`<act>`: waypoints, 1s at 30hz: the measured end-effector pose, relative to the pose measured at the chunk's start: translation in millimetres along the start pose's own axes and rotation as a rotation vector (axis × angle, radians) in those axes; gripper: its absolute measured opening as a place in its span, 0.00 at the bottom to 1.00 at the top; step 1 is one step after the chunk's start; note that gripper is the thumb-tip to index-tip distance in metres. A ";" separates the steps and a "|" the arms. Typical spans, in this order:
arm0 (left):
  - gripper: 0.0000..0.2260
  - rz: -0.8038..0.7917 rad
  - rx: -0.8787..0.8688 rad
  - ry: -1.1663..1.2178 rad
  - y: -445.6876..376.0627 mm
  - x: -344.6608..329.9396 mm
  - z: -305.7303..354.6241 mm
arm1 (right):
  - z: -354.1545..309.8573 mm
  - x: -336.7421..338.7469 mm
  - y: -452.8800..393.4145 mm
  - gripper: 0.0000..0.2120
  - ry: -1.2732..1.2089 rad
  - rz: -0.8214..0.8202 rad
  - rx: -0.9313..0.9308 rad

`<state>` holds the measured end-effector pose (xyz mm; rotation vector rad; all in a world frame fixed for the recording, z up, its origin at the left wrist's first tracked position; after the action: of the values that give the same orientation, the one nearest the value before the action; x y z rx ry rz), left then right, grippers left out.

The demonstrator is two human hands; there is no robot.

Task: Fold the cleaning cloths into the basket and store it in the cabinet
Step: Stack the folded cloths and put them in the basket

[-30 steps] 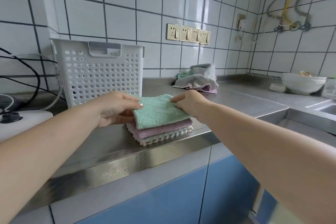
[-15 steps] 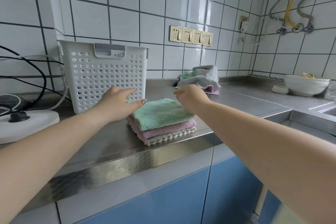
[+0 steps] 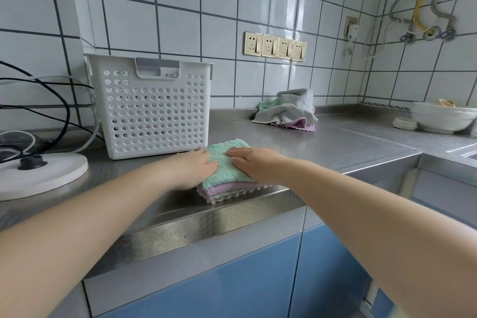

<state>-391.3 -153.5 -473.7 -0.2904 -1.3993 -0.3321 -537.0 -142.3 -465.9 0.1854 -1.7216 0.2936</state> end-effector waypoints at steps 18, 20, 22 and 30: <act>0.20 0.397 -0.130 0.108 15.0 27.3 22.2 | 51.2 1.7 25.9 0.22 -0.544 0.311 -0.130; 0.17 0.455 -0.194 0.092 14.8 30.3 43.0 | 65.4 3.2 36.4 0.22 -0.580 0.319 -0.126; 0.15 0.474 -0.210 0.103 9.7 27.6 60.9 | 78.6 3.3 44.0 0.21 -0.624 0.322 -0.116; 0.12 0.500 -0.088 0.190 -4.6 26.8 76.6 | 96.4 9.1 37.7 0.20 -0.600 0.138 -0.015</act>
<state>-459.0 -129.3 -435.8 -0.6493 -1.0834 -0.0057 -640.2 -134.7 -474.8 0.1518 -2.3361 0.3486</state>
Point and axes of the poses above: each hand's wrist, its own y-axis away from the middle knuckle, its own x-axis out of the back of the hand, z = x × y, the point moved 3 cm from there along -y, towards the middle knuckle
